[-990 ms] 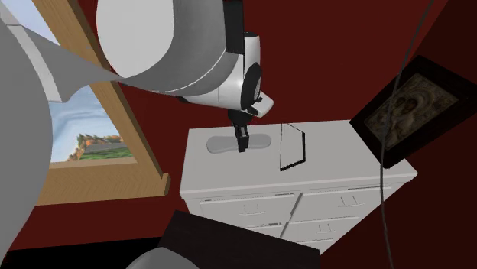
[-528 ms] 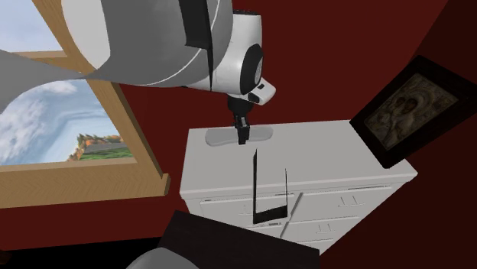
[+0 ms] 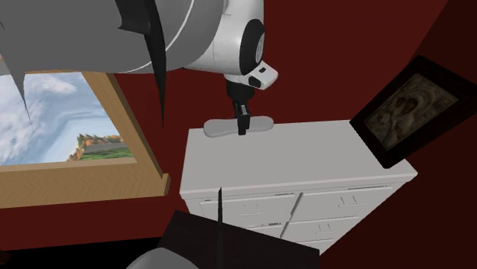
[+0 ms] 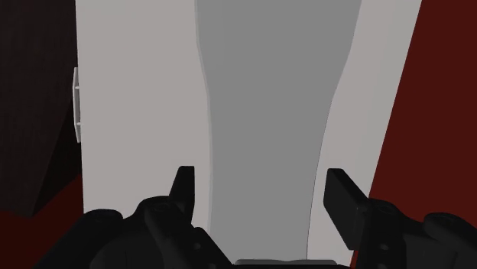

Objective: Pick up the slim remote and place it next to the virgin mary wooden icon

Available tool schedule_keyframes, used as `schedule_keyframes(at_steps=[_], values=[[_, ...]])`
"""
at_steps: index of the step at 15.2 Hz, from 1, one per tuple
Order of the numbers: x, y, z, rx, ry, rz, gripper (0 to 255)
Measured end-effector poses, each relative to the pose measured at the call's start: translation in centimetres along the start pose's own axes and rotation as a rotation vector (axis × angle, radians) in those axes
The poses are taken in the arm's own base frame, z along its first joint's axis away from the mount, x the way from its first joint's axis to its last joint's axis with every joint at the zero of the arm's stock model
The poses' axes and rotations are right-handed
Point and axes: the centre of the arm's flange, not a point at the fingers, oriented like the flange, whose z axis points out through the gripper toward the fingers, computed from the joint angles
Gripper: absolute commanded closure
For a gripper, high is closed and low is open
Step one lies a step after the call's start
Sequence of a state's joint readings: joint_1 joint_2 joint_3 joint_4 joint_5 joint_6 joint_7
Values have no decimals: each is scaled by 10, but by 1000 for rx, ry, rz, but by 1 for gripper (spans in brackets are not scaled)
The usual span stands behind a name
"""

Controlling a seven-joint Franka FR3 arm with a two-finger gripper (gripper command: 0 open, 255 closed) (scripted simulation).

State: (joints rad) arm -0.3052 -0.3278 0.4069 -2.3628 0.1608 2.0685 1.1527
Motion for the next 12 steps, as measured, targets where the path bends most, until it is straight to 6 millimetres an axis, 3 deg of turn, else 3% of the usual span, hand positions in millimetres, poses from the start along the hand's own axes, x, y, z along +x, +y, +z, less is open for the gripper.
schedule_keyframes(at_steps=[12], values=[[0, 0, -63, 0, 0, 0, 255]])
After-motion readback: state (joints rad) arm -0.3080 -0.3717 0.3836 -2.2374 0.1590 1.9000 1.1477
